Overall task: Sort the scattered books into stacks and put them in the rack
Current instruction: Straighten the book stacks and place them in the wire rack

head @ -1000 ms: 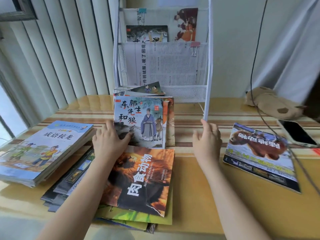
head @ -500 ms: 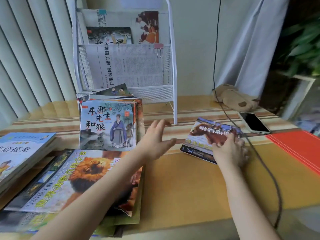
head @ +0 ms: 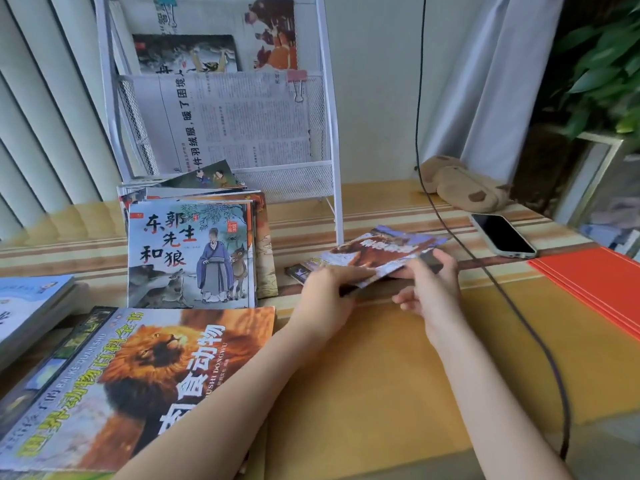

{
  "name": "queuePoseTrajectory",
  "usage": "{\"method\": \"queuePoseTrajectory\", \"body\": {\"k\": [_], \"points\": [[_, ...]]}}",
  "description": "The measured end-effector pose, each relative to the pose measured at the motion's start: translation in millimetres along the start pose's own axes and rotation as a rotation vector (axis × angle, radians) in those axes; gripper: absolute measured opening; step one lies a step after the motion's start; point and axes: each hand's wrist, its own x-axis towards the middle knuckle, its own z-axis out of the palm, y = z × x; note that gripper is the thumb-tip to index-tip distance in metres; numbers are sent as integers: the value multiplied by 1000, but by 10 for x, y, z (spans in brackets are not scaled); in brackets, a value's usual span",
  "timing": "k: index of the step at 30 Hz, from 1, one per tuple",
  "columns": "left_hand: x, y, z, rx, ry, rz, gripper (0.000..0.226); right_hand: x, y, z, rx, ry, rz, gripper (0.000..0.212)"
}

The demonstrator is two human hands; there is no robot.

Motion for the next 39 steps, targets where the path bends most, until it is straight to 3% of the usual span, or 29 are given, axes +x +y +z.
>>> {"method": "queuePoseTrajectory", "body": {"k": [3, 6, 9, 12, 15, 17, 20, 21, 24, 26, 28, 30, 33, 36, 39], "points": [[72, -9, -170, -311, 194, -298, 57, 46, -5, -143, 316, 79, 127, 42], [133, -121, -376, -599, 314, -434, 63, 42, -43, -286, 657, 160, 261, 51], [174, -206, -536, -753, 413, -428, 66, 36, -67, -339, 777, 109, 324, 52], [196, -286, -616, -921, 321, -351, 68, -19, -95, -292, 718, -87, 378, 35], [196, -368, -685, -1015, 258, -307, 51, -60, -130, -246, 654, -165, 378, 20], [175, -374, -746, -1054, 276, -274, 44, -62, -121, -246, 616, -160, 366, 25], [156, -351, -876, -1017, 348, -208, 41, -107, -114, -197, 559, -243, 306, 78], [146, -336, -943, -1002, 378, -188, 40, -108, -115, -167, 527, -252, 254, 81], [-3, -256, -1273, -860, 423, -119, 34, -182, -171, -73, 413, -285, 49, 47], [-212, -219, -1577, -624, 397, -117, 33, -290, -199, 18, 399, -426, -29, 43], [-563, -265, -1855, -291, 391, -159, 47, -423, -162, 172, 315, -572, -64, 37], [-1027, -351, -2083, -102, 418, -188, 61, -532, -73, 380, 131, -625, -134, 30], [-1621, -416, -2267, -4, 503, -315, 66, -725, 18, 766, -154, -689, -322, 27], [-1992, -532, -2337, -21, 547, -455, 43, -854, 129, 1039, -392, -700, -471, 25], [-2198, -632, -2311, -26, 515, -471, 39, -882, 274, 1158, -549, -721, -564, 19]]}}
